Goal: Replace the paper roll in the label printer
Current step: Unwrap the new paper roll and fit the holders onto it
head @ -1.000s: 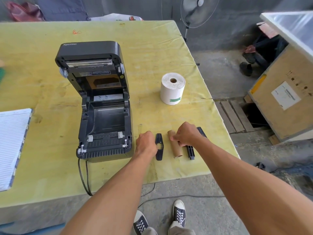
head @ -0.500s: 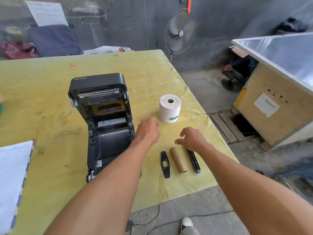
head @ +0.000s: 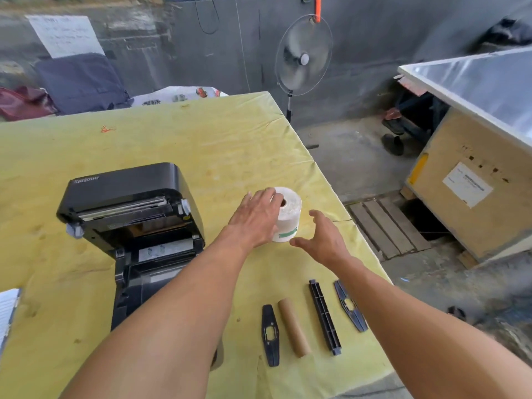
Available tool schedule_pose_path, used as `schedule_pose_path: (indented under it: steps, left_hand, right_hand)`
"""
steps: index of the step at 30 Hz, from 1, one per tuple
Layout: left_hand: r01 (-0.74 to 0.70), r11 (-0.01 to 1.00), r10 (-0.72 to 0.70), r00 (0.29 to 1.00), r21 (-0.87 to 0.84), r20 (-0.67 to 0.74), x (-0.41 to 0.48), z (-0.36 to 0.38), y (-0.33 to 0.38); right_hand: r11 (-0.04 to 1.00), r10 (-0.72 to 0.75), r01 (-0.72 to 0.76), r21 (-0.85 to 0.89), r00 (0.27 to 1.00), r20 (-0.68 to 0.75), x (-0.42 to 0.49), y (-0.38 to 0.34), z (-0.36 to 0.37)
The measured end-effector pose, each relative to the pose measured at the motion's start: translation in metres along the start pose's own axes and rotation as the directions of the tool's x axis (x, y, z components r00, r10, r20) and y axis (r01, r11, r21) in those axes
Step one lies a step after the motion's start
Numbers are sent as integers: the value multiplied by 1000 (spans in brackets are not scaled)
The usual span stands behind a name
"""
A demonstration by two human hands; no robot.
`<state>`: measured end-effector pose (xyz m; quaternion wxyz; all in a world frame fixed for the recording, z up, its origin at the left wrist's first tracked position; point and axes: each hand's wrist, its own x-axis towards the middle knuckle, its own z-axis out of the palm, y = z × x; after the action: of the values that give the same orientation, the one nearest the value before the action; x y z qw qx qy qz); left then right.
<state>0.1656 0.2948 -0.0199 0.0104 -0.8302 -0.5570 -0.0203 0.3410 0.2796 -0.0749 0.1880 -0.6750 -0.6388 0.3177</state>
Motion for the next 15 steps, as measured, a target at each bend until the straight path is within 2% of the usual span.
schedule_pose_path:
  steps: [8, 12, 15]
  left_hand:
    - [59, 998, -64, 972, 30, 225, 42, 21, -7]
    - [225, 935, -118, 926, -273, 358, 53, 19, -6]
    - [384, 806, -268, 915, -450, 301, 60, 22, 1]
  right_hand:
    - [997, -69, 64, 37, 985, 161, 59, 8, 0]
    - [987, -141, 118, 107, 961, 237, 75, 14, -2]
    - [977, -171, 127, 168, 946, 276, 85, 17, -14]
